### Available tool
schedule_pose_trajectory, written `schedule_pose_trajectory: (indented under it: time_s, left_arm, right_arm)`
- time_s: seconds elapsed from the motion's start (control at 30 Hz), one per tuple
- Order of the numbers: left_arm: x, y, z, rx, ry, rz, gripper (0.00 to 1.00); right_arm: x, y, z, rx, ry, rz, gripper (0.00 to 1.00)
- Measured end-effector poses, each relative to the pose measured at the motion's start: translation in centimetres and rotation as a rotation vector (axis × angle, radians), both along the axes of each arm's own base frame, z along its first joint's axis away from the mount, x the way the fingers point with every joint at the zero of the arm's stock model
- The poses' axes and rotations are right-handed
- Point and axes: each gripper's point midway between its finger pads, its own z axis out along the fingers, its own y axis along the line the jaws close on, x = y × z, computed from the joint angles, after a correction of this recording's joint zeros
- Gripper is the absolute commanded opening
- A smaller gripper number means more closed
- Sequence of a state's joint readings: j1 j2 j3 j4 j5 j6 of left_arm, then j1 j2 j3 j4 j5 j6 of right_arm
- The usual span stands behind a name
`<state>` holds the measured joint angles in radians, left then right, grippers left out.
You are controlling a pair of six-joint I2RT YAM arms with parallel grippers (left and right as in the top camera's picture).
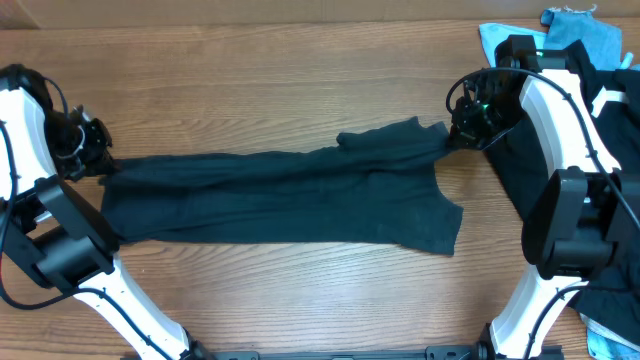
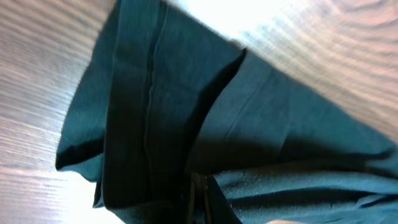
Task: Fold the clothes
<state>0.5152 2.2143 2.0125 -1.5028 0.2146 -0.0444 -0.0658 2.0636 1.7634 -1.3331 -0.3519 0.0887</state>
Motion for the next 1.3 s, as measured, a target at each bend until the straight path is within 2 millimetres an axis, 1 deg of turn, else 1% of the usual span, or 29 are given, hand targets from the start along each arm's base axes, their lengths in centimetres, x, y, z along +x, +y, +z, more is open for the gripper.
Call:
schedule_pose_trajectory:
  time_s: [0.07,0.17,0.3,0.4,0.57,0.77,0.83,0.9,0.93,1.07,1.1,1.2,1.3]
  left_arm:
    - [-1.7,-0.5,-1.6,-0.017,0.073,-0.004,0.04]
    - [-3.0,-0.4,-3.0,0.003,0.132,-0.013,0.04]
    - [-3.1,0.6,-3.4,0.06,0.141,-0.017,0.04]
    - [-3.3,1.2,-3.4,0.09,0.153,-0.018,0.04]
    - [-3.4,1.5,-3.5,0.107,0.159,-0.018,0.04]
    - [-3.3,1.6,-3.5,0.112,0.156,-0.018,0.04]
    - [-3.2,1.6,-3.5,0.113,0.155,-0.018,0.04]
    - [-3.2,1.6,-3.5,0.116,0.155,-0.018,0.04]
    - [-3.2,1.7,-3.5,0.117,0.155,-0.018,0.04]
    - [-3.3,1.7,-3.5,0.12,0.157,-0.019,0.04]
    - [-3.3,1.7,-3.5,0.12,0.156,-0.019,0.04]
    - [-3.2,1.9,-3.5,0.129,0.156,-0.02,0.04]
    - [-3.2,2.1,-3.6,0.139,0.156,-0.017,0.04]
  right_arm:
    - [-0.3,0.0,0.0,-0.001,0.009,0.004,0.04]
    - [-1.3,0.0,0.0,0.001,0.054,0.008,0.06]
    - [-2.9,0.2,0.2,0.007,0.108,0.04,0.06]
    - [-3.4,0.2,0.2,0.01,0.124,0.061,0.07]
    - [-5.5,0.6,-1.0,0.018,0.193,0.096,0.07]
    - [-7.1,0.7,-0.6,0.031,0.253,0.12,0.07]
    - [-7.7,1.4,-0.1,0.078,0.267,0.146,0.07]
    - [-8.3,2.9,0.9,0.187,0.259,0.197,0.07]
    - [-8.4,3.3,1.2,0.217,0.253,0.211,0.07]
    - [-9.3,4.7,1.9,0.268,0.263,0.27,0.06]
    - [-9.4,4.6,1.8,0.259,0.269,0.275,0.06]
    - [-10.0,2.5,0.8,0.102,0.336,0.239,0.06]
    - [-10.6,1.4,0.1,0.022,0.38,0.209,0.07]
